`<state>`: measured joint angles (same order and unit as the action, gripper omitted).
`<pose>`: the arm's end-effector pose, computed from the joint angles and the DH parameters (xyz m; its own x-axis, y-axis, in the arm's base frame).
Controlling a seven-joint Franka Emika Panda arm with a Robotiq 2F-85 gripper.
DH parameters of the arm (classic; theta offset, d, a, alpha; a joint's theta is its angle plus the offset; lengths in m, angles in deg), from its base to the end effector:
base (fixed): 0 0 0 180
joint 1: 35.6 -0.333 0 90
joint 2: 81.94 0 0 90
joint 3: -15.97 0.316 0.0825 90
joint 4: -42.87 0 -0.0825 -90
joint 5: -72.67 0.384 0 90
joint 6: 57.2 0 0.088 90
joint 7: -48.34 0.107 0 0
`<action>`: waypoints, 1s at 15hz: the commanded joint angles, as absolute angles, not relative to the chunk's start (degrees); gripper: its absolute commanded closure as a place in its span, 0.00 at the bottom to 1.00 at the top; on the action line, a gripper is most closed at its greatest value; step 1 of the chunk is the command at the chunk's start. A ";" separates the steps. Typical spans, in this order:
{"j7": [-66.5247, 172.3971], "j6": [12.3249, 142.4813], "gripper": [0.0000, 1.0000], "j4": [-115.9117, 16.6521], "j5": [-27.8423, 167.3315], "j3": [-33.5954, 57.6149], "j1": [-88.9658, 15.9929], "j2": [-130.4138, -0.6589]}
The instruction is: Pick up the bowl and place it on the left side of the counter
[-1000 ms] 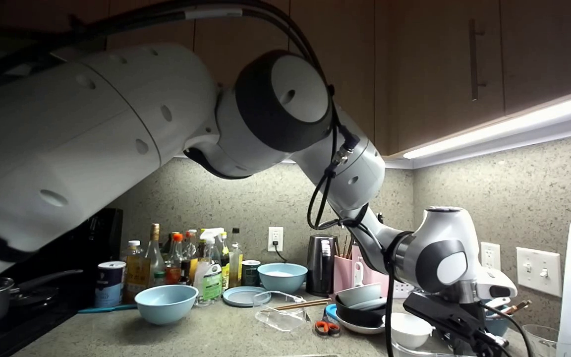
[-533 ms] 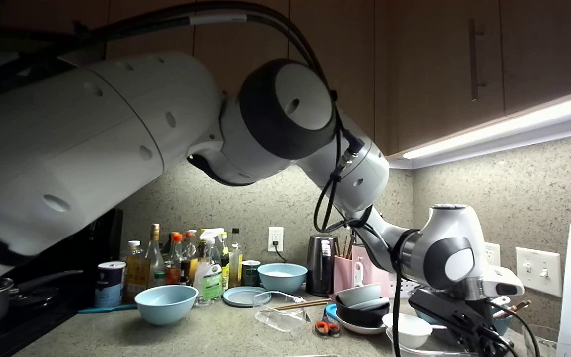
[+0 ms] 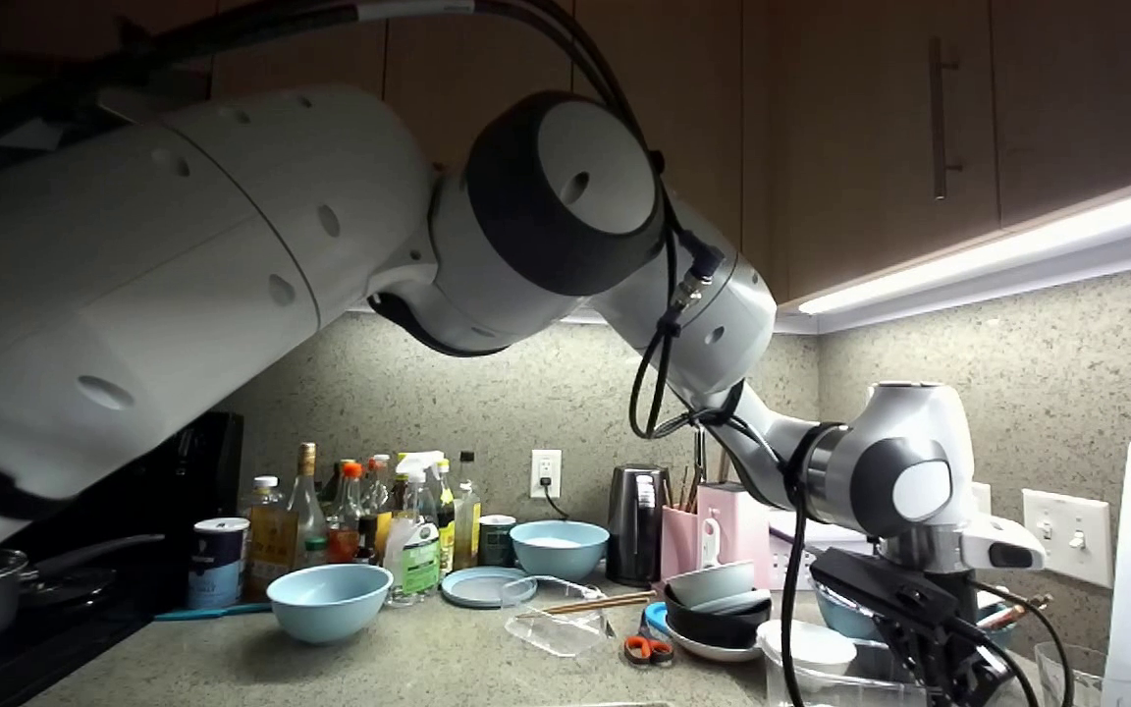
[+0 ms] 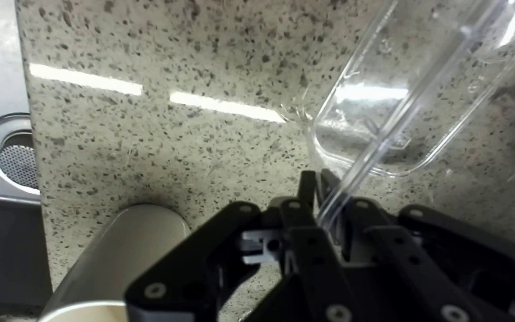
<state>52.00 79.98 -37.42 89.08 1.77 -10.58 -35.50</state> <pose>0.6083 -0.4397 0.2510 0.6445 -0.7373 0.2026 -0.7419 -0.6671 -0.0679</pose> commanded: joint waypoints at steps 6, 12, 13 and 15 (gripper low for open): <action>52.48 78.27 0.93 -52.33 85.24 0.26 -13.84 -51.24; 53.66 83.79 0.93 -67.67 70.97 -1.70 -21.85 -61.89; 53.95 85.27 0.93 -70.28 68.16 -1.82 -23.27 -63.41; 54.44 87.98 0.93 -75.28 62.58 -1.85 -25.88 -66.29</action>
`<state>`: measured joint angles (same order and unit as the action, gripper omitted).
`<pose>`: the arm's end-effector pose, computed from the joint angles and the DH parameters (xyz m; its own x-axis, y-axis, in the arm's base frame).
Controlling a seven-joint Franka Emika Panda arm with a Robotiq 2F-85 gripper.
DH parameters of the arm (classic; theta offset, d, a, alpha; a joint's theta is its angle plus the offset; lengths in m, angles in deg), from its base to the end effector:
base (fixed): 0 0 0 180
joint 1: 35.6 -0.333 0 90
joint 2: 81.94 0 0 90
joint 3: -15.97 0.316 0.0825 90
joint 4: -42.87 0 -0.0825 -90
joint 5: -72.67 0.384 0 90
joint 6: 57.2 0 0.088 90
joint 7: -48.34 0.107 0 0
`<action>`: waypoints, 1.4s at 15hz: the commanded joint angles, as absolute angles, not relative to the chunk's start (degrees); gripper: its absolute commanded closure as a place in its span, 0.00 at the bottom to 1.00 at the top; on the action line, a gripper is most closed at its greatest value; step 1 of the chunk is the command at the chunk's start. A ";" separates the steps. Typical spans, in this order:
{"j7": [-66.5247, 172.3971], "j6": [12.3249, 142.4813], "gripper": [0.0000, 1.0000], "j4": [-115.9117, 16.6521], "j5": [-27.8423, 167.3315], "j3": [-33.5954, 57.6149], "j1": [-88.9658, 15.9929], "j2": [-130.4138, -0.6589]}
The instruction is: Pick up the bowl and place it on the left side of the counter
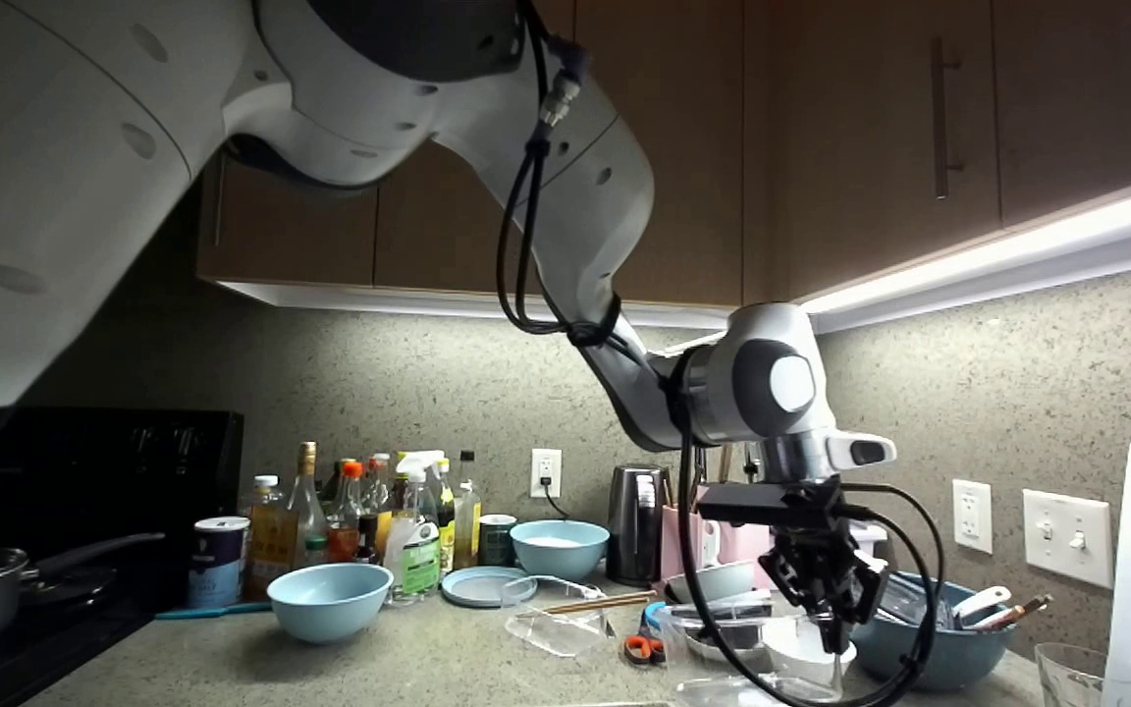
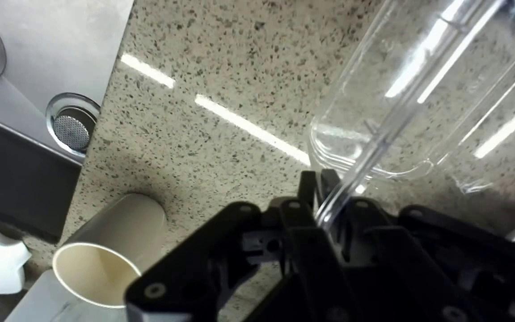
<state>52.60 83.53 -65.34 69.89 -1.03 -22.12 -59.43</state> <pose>0.5645 -0.3171 0.3254 0.8485 -0.4926 0.1936 -0.5203 -0.8433 0.1348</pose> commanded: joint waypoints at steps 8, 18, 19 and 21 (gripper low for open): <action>51.55 90.32 0.91 -82.74 57.54 2.05 -27.86 -69.84; 55.68 89.42 0.93 -81.96 49.35 8.87 -37.60 -66.83; 57.37 88.92 0.93 -81.04 47.57 9.83 -39.97 -65.62; 58.05 88.08 0.93 -78.57 45.79 11.88 -43.61 -62.86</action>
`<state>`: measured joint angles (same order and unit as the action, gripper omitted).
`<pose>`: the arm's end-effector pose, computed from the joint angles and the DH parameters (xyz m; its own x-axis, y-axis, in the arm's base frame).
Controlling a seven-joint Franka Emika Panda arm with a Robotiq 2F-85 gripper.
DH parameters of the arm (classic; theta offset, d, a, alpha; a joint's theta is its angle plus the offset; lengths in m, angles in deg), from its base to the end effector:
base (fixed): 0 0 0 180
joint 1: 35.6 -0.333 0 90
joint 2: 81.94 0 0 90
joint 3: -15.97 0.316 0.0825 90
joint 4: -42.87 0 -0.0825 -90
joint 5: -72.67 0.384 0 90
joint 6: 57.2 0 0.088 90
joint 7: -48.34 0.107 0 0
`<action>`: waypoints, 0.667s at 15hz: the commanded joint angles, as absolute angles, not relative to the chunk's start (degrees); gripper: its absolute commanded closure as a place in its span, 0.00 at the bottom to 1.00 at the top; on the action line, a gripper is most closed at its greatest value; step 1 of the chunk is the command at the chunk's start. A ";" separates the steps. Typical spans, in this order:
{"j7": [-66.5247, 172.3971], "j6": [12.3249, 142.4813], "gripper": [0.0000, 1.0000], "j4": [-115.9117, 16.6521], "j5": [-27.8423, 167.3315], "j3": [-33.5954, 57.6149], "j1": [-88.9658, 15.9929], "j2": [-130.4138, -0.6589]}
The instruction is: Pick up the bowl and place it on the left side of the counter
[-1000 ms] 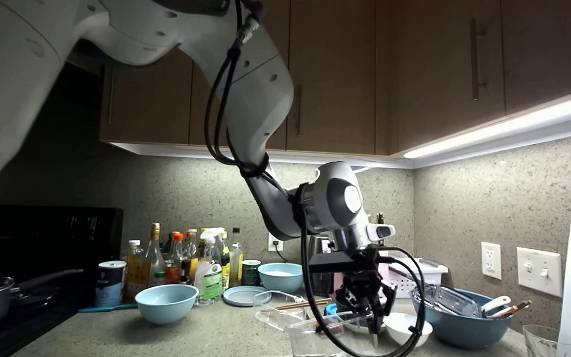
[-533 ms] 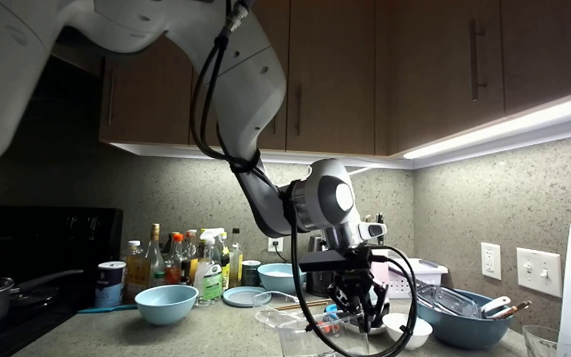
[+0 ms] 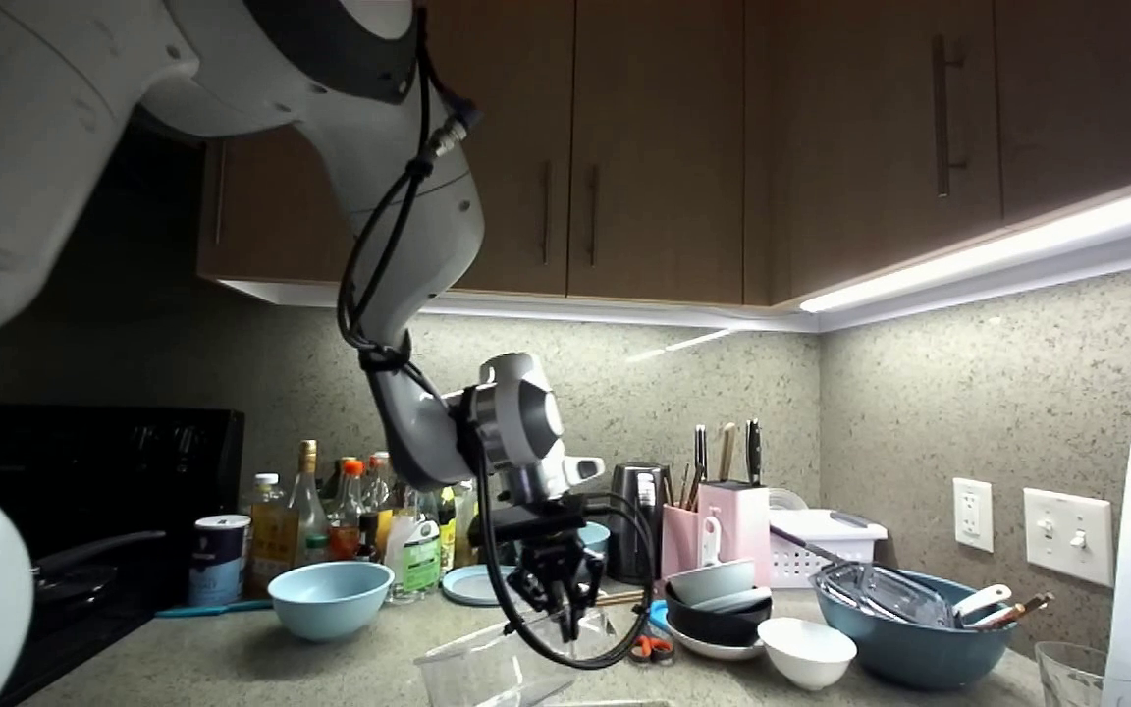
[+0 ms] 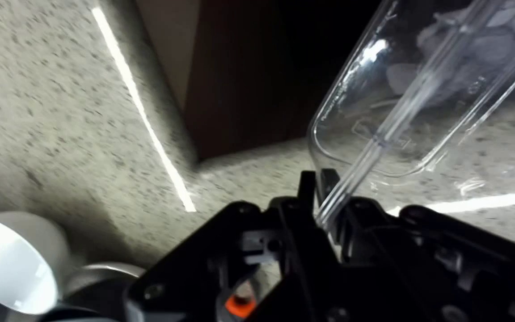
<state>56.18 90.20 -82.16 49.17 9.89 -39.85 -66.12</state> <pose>0.5705 -0.0111 0.2724 0.9780 0.1834 0.0990 0.1513 -0.9516 0.2676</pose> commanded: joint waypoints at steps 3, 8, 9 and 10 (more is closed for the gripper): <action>51.79 89.71 0.93 -74.48 45.55 14.67 -45.71 -58.94; 35.34 90.51 0.93 -67.22 50.97 19.74 -42.72 -53.09; 32.88 90.86 0.93 -65.94 51.13 19.59 -41.78 -52.12; 38.42 89.29 0.91 -68.52 49.64 18.05 -44.29 -56.22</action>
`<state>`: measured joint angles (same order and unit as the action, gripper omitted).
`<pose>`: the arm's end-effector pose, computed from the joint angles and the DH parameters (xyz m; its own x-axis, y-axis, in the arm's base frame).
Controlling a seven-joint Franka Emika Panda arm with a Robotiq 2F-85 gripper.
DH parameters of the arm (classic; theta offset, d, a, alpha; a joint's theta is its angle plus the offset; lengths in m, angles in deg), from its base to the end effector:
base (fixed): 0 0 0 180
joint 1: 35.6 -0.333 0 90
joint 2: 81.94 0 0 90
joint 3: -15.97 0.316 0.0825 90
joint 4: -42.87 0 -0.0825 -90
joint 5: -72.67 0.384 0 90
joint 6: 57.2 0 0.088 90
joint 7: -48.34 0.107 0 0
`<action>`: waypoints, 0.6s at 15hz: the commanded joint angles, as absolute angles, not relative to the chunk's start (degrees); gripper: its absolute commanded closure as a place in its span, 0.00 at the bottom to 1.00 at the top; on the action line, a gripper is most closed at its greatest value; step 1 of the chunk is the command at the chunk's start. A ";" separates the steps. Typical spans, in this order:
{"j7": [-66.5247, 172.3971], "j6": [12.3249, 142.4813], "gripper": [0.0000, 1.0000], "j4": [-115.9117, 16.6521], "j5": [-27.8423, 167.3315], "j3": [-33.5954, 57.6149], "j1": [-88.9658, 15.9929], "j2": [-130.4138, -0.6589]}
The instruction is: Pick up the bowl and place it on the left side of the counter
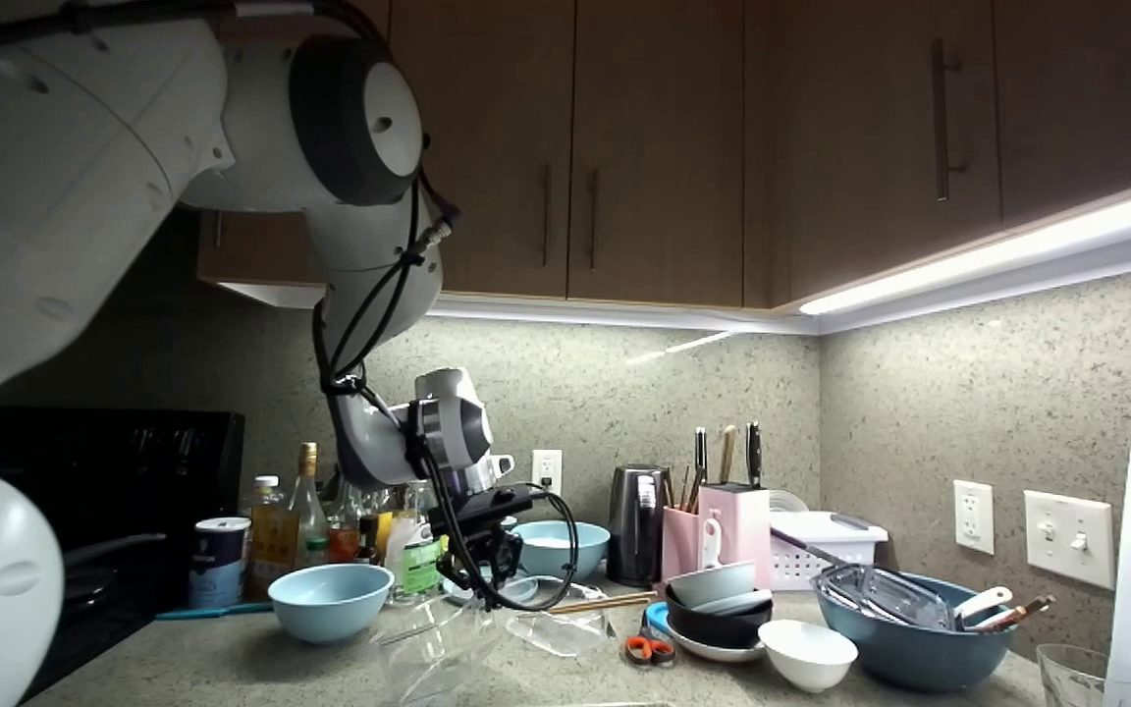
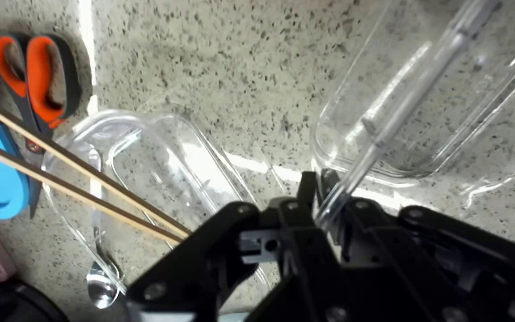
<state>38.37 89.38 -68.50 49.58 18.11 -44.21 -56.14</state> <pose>0.6249 0.1232 0.2644 0.7709 0.6321 0.0782 0.5941 -0.7579 0.2693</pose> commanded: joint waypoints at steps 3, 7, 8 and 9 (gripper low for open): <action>34.86 89.38 0.91 -66.21 50.59 18.72 -42.87 -54.28; 35.53 90.77 0.93 -62.26 49.46 18.86 -44.42 -50.89; 35.47 91.07 0.93 -61.11 48.96 18.85 -45.06 -49.99; 35.38 91.38 0.93 -59.56 48.80 19.02 -45.67 -48.76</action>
